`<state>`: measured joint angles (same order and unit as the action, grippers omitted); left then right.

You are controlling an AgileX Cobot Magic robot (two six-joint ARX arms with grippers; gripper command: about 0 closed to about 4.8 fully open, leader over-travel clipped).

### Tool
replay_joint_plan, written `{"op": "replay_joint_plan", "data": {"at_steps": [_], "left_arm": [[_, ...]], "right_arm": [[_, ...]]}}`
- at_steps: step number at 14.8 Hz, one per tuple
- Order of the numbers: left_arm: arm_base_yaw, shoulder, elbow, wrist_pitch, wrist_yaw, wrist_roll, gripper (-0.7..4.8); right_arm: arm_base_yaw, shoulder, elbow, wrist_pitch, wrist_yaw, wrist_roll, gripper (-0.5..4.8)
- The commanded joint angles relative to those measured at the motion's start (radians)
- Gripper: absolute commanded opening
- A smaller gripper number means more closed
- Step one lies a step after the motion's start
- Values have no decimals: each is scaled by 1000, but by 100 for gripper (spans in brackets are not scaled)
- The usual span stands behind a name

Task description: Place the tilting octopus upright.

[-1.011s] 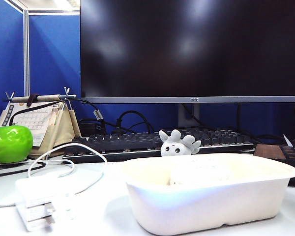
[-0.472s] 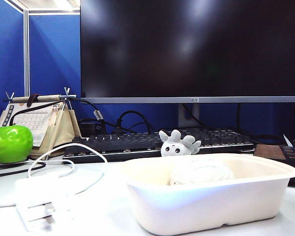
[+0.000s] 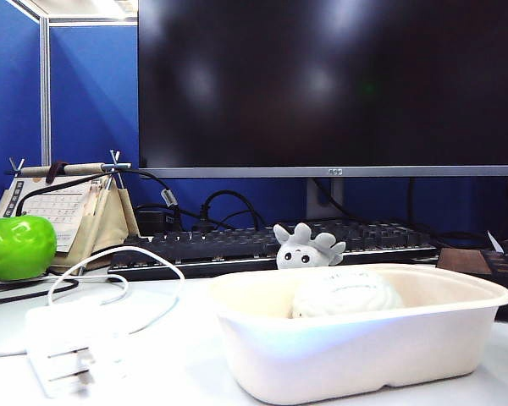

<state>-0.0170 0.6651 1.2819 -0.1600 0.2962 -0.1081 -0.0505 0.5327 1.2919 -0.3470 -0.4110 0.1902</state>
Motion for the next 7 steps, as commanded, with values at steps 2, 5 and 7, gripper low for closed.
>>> {"op": "replay_joint_plan", "data": {"at_steps": [2, 5, 7], "left_arm": [[0, 241, 201, -143, 156, 4, -3], [-1, 469, 357, -361, 272, 5, -3], [-8, 536, 359, -437, 273, 8, -3]], "right_arm": [[0, 199, 135, -158, -125, 11, 39], [2, 342, 165, -306, -251, 27, -8], [2, 412, 165, -411, -265, 26, -7]]}}
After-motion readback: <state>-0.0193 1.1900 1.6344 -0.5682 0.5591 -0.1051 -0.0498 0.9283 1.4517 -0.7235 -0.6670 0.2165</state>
